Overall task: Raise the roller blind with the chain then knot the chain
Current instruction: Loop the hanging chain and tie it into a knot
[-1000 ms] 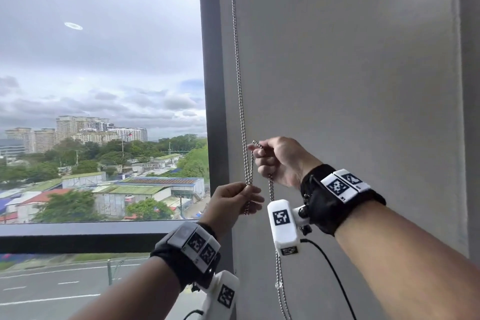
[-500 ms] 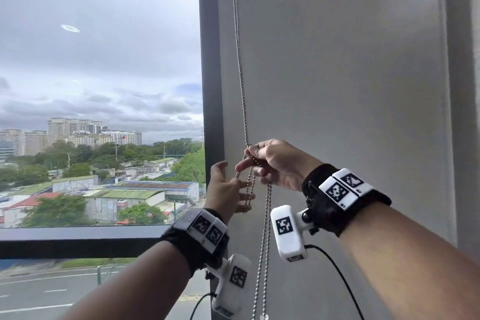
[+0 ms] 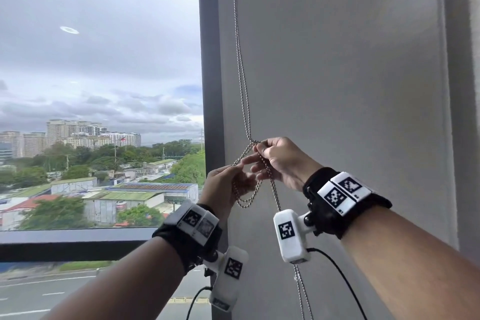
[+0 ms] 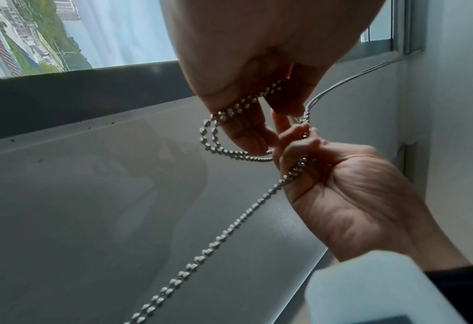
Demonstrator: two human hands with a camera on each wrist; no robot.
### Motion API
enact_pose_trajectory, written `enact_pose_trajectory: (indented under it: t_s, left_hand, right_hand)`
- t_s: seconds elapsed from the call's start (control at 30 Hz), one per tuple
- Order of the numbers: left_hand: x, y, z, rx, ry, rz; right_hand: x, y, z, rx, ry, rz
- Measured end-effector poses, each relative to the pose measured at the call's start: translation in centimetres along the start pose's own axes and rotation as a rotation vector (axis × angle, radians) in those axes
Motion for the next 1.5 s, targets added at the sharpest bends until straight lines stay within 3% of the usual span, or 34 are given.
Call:
enact_pose_trajectory:
  t_s: [0.17,0.3,0.53,0.73,0.87,1.0,1.1,1.37,1.5]
  left_hand:
    - [0.5,0.7,-0.9,0.169,0.038,0.13]
    - [0.2,1.0,-1.0,0.217,-0.027,0.105]
    - [-2.1,0.3,-0.5,0.125,-0.252,-0.14]
    - [-2.9,0.4,0.5,-0.027,-0.166,-0.151]
    - [-2.8,0.1,1.5,-0.075,-0.456,-0.186]
    - [-2.1,-0.6,3.0,-0.019,-0.881,-0.21]
    - [-1.2,-1.0,4.4,-0.01,-1.038,-0.169]
    - [0.9,-1.2,7.3,-0.137,-0.856,0.092]
    - [0.9,-0.4,5.7,-0.077,-0.611,0.213]
  right_hand:
    - [-1.0,-0.1,-0.8,-0.054,0.004,0.026]
    - [-1.5,0.0,-0.9,-0.052,0.106,0.051]
    - [-1.7,1.2,-0.8,0.036,0.256,-0.023]
    - [-2.0,1.7,-0.4,0.084,0.435,0.002]
    - [-3.1,1.3,0.6,0.013,0.677,0.065]
    - [-3.2,1.2,1.4,0.035,0.732,0.138]
    - [-3.5,0.9,2.1,0.007,0.764,0.167]
    - [-4.2,0.1,3.5,-0.101,0.619,0.157]
    - [-4.1,-0.2,2.9,-0.093,0.568,0.17]
Point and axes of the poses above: each hand's wrist, its own y-axis away from the middle knuckle, its own z-axis out of the back of the hand, x = y × z, the point moved 1 cm from there along -y, towards the middle knuckle, and after that the axes turned 5 degrees about y, right-handed, at the moved point
